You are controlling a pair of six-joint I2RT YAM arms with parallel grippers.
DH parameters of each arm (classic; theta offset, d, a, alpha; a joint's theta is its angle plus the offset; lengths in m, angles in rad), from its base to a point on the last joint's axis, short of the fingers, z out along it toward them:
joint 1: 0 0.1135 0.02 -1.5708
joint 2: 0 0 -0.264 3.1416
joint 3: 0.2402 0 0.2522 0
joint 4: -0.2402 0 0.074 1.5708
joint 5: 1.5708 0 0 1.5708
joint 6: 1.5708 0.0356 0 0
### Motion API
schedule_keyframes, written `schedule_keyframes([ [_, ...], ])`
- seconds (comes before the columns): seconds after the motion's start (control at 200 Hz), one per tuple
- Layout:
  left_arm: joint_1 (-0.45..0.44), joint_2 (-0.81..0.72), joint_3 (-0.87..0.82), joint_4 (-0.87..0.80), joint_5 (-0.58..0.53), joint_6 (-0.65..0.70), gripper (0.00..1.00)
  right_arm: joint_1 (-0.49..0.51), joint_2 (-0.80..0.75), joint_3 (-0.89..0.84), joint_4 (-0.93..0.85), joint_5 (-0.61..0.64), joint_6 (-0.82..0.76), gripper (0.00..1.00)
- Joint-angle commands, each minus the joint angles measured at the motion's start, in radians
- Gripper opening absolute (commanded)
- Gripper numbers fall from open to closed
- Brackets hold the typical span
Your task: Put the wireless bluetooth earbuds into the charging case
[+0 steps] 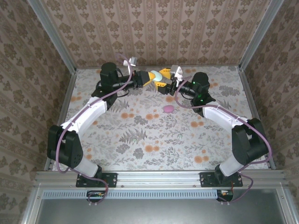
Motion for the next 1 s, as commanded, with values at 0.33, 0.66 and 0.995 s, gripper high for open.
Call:
schedule_keyframes([
  [0.33,0.002,-0.034,0.007,0.017,0.009,-0.002,0.15,-0.003,-0.036,-0.033,0.101,0.038,0.017,0.65],
  [0.66,0.003,-0.026,0.008,0.014,0.009,-0.004,0.16,0.001,-0.039,-0.064,0.166,0.042,0.013,0.65],
  [0.995,0.000,-0.022,0.004,0.016,0.007,-0.006,0.15,0.010,-0.025,-0.030,0.158,0.019,0.001,0.65],
])
